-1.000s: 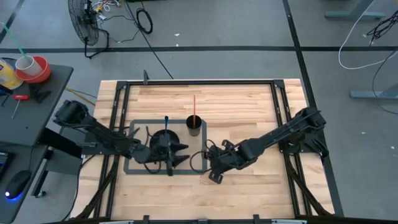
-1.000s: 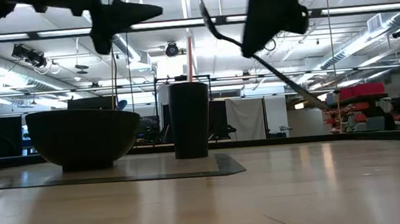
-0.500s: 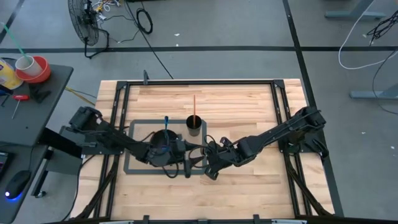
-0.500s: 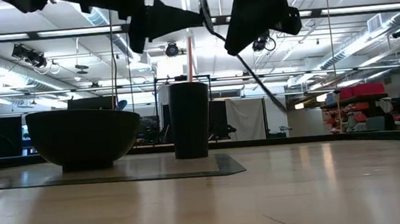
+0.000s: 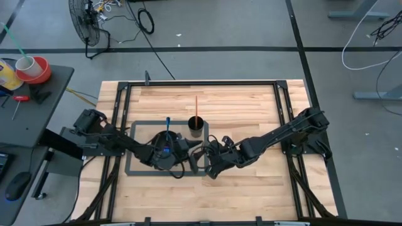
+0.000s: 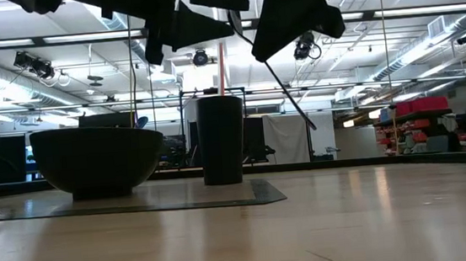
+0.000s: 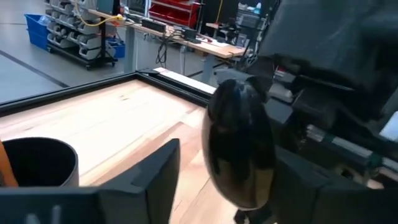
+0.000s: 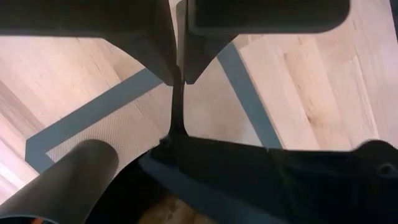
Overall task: Pick & Place Utensil
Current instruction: Put the spoon into the black bowl on the table mat
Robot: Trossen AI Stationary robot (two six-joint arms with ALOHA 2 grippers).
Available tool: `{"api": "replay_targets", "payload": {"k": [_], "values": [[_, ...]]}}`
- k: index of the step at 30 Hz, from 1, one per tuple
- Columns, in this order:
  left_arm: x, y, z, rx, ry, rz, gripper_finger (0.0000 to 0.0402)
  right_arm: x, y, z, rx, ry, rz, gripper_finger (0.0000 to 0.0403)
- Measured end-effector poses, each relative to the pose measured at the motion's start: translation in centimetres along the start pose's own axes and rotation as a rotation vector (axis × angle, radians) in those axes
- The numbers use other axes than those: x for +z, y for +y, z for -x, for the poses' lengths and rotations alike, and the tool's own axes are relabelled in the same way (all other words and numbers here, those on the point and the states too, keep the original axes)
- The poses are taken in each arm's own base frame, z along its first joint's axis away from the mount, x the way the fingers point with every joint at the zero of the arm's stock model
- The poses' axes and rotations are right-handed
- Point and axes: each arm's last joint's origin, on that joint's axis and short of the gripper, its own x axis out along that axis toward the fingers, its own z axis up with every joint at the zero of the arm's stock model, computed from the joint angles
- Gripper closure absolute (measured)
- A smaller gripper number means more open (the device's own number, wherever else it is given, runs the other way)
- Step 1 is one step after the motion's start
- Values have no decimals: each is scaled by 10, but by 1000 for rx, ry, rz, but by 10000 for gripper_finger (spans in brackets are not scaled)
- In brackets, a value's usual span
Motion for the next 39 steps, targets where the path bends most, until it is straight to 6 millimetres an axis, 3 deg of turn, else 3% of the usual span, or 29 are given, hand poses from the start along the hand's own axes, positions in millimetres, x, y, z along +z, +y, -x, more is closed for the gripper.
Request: {"api": "replay_targets", "payload": {"k": [4, 9, 11, 17, 21, 26, 32, 39], "values": [[2, -1, 0, -6, -17, 22, 253, 0, 0, 0, 0, -1, 13, 387], [2, -2, 2, -8, -18, 23, 363, -1, 3, 1, 13, -5, 45, 387], [1, -3, 4, -10, -15, 15, 384, -3, 5, 2, 23, -8, 61, 387], [7, -10, 15, -38, -20, -21, 377, -9, 16, 8, 61, -33, 133, 373], [27, -11, 31, -53, -13, -46, 385, -16, 23, 15, 81, -24, 217, 342], [52, 3, 55, -110, 139, 11, 384, -17, 37, 28, 83, -136, 334, 291], [74, 28, 69, -189, 344, 143, 382, -22, 65, 39, 14, -400, 791, 233], [94, 49, 74, -318, 510, 265, 379, -26, 101, 16, -42, -678, 1181, 213]]}}
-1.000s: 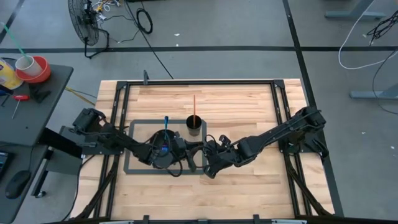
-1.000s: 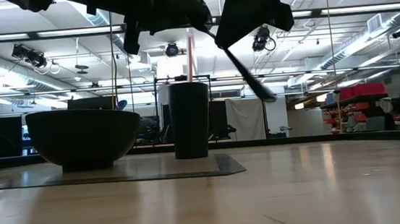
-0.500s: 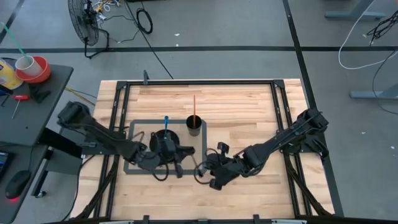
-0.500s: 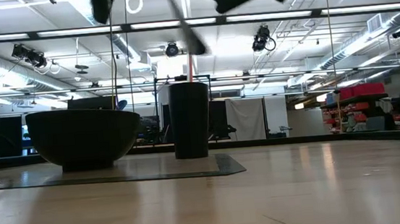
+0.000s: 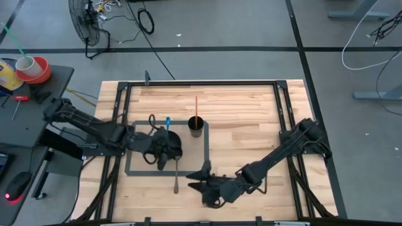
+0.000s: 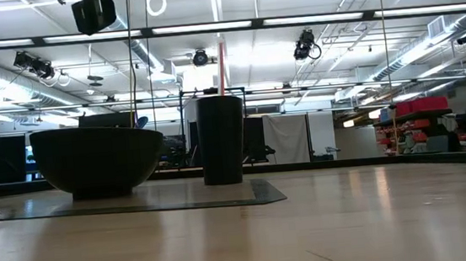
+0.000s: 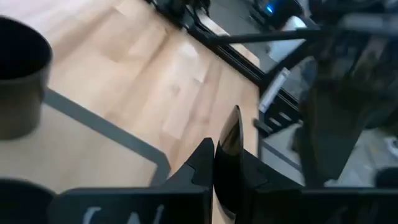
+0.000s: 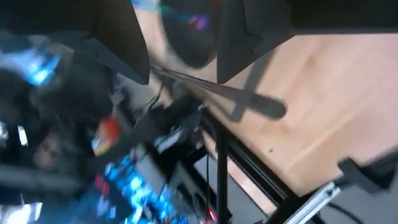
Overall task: Pick & Place Utensil
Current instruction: Put the spoon into the black bowl on the table mat
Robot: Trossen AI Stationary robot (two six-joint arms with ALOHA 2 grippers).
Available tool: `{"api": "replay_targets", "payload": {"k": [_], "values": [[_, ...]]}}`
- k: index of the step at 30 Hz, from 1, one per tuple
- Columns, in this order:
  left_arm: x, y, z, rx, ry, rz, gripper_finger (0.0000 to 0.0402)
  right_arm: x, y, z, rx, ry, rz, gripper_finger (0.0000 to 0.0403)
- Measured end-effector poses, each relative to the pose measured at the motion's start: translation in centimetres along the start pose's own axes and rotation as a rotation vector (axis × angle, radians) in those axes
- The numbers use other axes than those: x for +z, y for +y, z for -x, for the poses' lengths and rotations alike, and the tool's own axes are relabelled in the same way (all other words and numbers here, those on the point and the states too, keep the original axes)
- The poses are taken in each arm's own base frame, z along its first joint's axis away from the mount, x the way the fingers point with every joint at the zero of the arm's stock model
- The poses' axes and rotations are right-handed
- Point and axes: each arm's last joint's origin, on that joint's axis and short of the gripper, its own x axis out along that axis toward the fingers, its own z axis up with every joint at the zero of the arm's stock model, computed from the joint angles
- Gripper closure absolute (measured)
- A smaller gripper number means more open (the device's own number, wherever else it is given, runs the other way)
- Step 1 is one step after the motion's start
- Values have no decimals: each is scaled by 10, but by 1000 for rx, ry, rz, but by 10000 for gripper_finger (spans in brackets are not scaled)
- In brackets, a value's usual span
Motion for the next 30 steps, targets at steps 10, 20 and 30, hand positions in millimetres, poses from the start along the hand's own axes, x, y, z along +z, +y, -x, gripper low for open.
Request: {"api": "replay_targets", "payload": {"k": [10, 20, 30], "values": [[12, 21, 19, 40, 97, 98, 382, -10, 28, -46, -58, -78, 327, 213], [11, 30, 13, -12, 89, 201, 384, -25, 47, -79, -191, -136, 561, 214], [2, 37, 6, -82, 56, 243, 384, -30, 52, -85, -190, -149, 610, 248]]}}
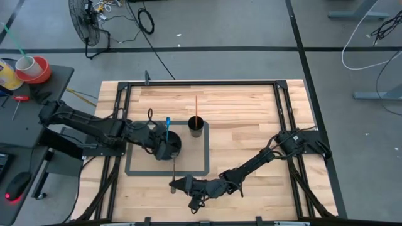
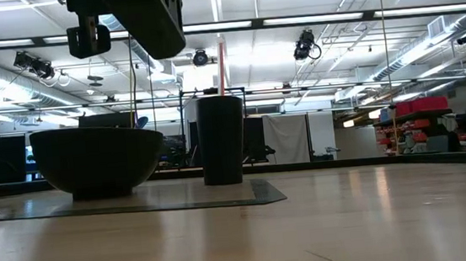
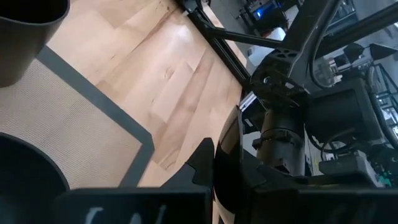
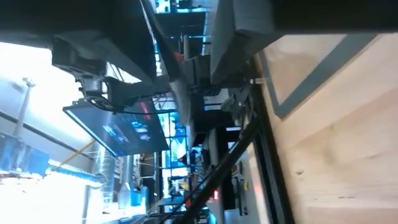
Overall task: Pick & Place Utensil
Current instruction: Put the spoon into the black bowl on the table mat
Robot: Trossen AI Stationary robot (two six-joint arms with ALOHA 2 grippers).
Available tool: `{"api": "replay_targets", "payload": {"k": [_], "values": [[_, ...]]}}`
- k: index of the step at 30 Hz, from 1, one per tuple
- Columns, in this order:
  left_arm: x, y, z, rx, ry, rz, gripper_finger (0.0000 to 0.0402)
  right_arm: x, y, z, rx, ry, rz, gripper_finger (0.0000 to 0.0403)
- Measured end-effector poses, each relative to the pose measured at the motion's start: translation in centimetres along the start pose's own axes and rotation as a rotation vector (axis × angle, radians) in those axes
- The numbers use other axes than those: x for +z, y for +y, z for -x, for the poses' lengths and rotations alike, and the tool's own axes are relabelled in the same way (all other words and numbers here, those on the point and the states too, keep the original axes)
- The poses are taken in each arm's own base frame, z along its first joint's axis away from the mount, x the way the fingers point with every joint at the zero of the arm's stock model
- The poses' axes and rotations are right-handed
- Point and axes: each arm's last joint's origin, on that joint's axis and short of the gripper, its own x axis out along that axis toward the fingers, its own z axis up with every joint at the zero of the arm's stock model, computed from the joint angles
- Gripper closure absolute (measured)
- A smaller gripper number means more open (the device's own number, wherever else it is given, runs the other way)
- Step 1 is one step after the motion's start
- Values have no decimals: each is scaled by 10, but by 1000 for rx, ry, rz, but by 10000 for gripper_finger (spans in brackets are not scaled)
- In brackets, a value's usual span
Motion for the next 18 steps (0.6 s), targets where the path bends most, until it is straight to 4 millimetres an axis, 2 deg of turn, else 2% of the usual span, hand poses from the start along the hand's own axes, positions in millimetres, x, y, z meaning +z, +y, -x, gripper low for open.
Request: {"api": "replay_targets", "payload": {"k": [9, 12, 18], "values": [[0, 0, 0, -2, -3, -9, 382, 6, -1, 4, -18, -14, -11, 356], [0, 1, 0, 13, -8, -26, 370, 6, -3, 4, -24, -14, -19, 388], [0, 2, 0, 26, -15, -42, 306, 9, -4, 5, -34, -21, -21, 390]]}}
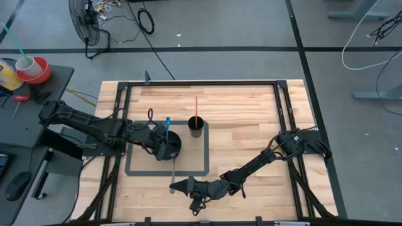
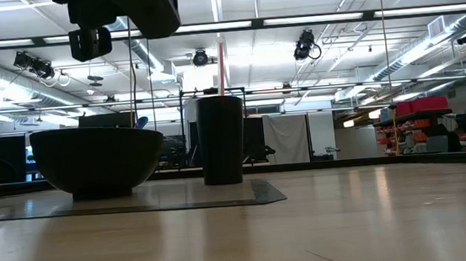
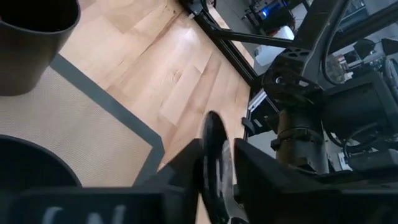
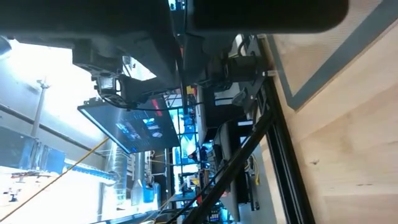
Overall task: Pick & Place Utensil
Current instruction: Put the spoon into the black bowl on the table mat
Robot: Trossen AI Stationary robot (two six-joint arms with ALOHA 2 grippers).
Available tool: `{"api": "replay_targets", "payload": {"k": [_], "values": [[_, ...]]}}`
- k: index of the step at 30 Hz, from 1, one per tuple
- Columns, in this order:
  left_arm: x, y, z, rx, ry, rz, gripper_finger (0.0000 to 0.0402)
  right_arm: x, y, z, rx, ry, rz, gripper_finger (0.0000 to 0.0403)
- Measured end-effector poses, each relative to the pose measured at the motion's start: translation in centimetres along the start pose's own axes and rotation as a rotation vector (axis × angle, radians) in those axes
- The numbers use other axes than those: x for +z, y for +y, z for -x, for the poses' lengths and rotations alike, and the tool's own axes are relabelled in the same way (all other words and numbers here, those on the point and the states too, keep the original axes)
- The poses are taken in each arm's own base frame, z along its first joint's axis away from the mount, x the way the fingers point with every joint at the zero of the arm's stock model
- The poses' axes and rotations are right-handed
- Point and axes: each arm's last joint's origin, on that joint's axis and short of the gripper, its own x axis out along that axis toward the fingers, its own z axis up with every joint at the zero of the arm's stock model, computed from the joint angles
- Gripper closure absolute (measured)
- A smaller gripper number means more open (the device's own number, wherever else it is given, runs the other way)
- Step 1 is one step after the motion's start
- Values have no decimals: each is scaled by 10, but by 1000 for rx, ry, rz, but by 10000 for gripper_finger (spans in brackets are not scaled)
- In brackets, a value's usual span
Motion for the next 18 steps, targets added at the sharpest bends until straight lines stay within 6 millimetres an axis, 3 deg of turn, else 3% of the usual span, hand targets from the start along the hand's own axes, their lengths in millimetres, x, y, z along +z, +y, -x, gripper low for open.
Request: {"api": "replay_targets", "payload": {"k": [5, 10, 18], "values": [[2, -3, 7, -42, 15, -23, 241, 6, 0, 4, -5, 0, 6, 394], [2, 1, 31, 8, 21, -30, 190, 9, 0, 6, -14, -1, -26, 397], [0, 18, 80, 238, -115, -80, 180, -13, 0, -12, 55, -26, -299, 397]]}}
